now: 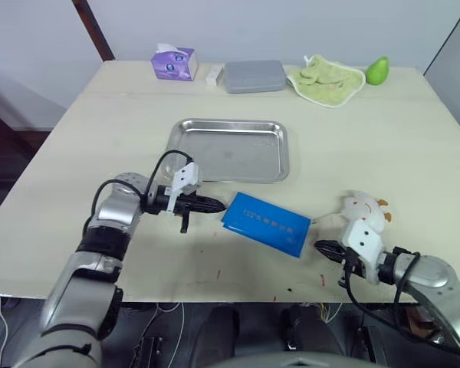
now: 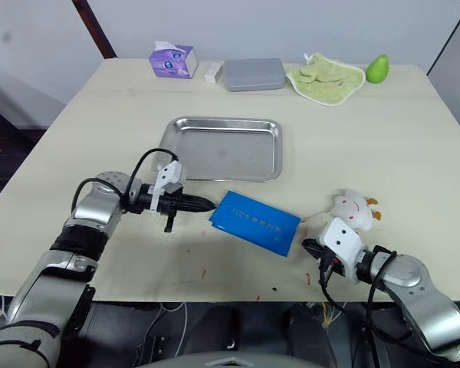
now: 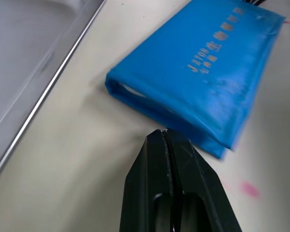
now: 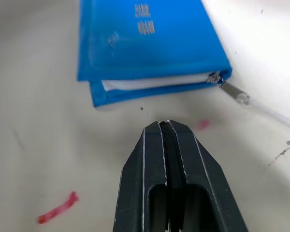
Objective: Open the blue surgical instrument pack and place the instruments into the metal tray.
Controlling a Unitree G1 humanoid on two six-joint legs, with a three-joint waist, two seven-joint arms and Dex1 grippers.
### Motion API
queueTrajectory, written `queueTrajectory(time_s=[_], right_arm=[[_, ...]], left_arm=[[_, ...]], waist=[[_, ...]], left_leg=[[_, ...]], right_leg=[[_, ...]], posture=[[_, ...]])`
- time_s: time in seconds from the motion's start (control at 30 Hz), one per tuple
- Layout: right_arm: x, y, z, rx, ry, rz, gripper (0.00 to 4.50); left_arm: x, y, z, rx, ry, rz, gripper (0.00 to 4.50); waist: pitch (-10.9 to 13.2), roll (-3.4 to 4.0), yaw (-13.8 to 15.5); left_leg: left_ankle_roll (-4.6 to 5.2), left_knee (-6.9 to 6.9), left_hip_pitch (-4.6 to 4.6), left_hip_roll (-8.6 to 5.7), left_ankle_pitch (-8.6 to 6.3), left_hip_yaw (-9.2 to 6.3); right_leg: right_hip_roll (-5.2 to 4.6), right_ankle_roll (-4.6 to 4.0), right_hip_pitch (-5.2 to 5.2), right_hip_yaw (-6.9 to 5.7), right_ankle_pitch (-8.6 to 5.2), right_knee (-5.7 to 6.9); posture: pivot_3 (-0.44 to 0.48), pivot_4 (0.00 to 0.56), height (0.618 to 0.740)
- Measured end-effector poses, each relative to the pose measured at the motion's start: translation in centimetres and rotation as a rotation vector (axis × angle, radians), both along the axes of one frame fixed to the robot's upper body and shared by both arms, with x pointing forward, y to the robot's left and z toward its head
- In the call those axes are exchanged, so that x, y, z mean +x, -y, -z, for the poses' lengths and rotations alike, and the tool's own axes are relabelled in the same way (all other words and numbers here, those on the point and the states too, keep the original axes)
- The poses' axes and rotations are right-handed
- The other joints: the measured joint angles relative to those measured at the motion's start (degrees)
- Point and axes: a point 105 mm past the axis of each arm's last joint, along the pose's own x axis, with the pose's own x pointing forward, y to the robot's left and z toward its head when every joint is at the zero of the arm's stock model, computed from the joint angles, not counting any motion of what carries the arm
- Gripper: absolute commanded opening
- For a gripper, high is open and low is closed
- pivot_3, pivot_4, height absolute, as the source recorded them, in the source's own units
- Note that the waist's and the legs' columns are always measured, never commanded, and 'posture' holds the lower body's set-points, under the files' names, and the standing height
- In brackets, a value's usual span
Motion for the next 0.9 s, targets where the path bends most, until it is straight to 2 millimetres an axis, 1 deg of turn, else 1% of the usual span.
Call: queueTrajectory(time_s=[0.07, 0.2, 0.33, 0.57, 0.6, 0.63, 0.67, 0.9], right_arm=[[0.2, -0.1, 0.1, -0.013, 0.015, -0.011, 0.00], [1.3, -0.6, -0.1, -0.031, 0.057, -0.035, 0.00], [1.9, -0.9, -0.1, -0.042, 0.075, -0.057, 0.00], [2.5, -1.2, -0.3, -0.060, 0.094, -0.089, 0.00], [2.9, -1.5, -0.4, -0.077, 0.110, -0.120, 0.00], [3.0, -1.6, -0.5, -0.081, 0.113, -0.126, 0.00], [3.4, -2.0, -0.5, -0.092, 0.122, -0.154, 0.00], [4.8, -2.6, -0.8, -0.121, 0.143, -0.221, 0.00]], left_arm=[[0.1, 0.1, 0.3, 0.002, 0.001, 0.002, 0.03], [0.6, 0.7, 0.2, 0.004, 0.024, 0.023, 0.03], [0.6, 1.2, 0.2, -0.012, 0.023, 0.042, 0.03], [0.2, 0.8, 0.2, -0.010, 0.020, 0.033, 0.03], [-0.5, 0.2, 0.3, -0.015, 0.010, 0.020, 0.03], [-0.7, 0.1, 0.4, -0.018, 0.007, 0.015, 0.03], [-1.5, -0.4, 0.5, -0.018, -0.007, 0.004, 0.03], [-3.0, -1.3, 0.7, -0.025, -0.018, -0.069, 0.03]], waist=[[0.0, 0.00, 0.0], [0.0, -0.02, 0.1], [0.0, -0.04, 0.0], [0.0, -0.03, -0.2], [0.0, -0.03, -0.4], [0.0, -0.03, -0.4], [0.0, -0.03, -0.4], [-0.1, -0.06, -0.9]], left_leg=[[0.00, 0.00, 0.00, 0.00, 0.00, -0.01], [0.00, 0.04, 0.00, 0.00, 0.00, -0.02], [0.00, 0.04, 0.01, 0.00, 0.00, -0.03], [0.00, 0.04, 0.02, 0.05, 0.00, -0.02], [0.00, 0.03, 0.03, 0.07, 0.00, -0.02], [0.00, 0.03, 0.03, 0.08, 0.00, -0.03], [0.00, 0.03, 0.03, 0.10, 0.00, -0.03], [0.00, 0.01, 0.05, 0.13, 0.00, -0.04]], right_leg=[[0.01, 0.00, 0.00, -0.01, 0.00, 0.01], [0.00, 0.01, 0.01, -0.02, 0.00, 0.02], [0.01, 0.00, 0.01, -0.02, 0.01, 0.04], [0.04, 0.00, 0.01, -0.01, 0.01, 0.06], [0.05, -0.01, 0.01, 0.00, 0.01, 0.06], [0.06, -0.01, 0.01, -0.02, 0.01, 0.06], [0.05, -0.01, 0.01, -0.02, 0.01, 0.06], [0.06, -0.03, 0.01, -0.04, 0.01, 0.07]], posture=[[0.000, 0.150, 0.740], [0.000, 0.150, 0.740], [0.000, 0.150, 0.740], [0.000, 0.150, 0.740], [0.000, 0.150, 0.740], [0.000, 0.150, 0.740], [0.000, 0.150, 0.740], [0.000, 0.150, 0.740]])
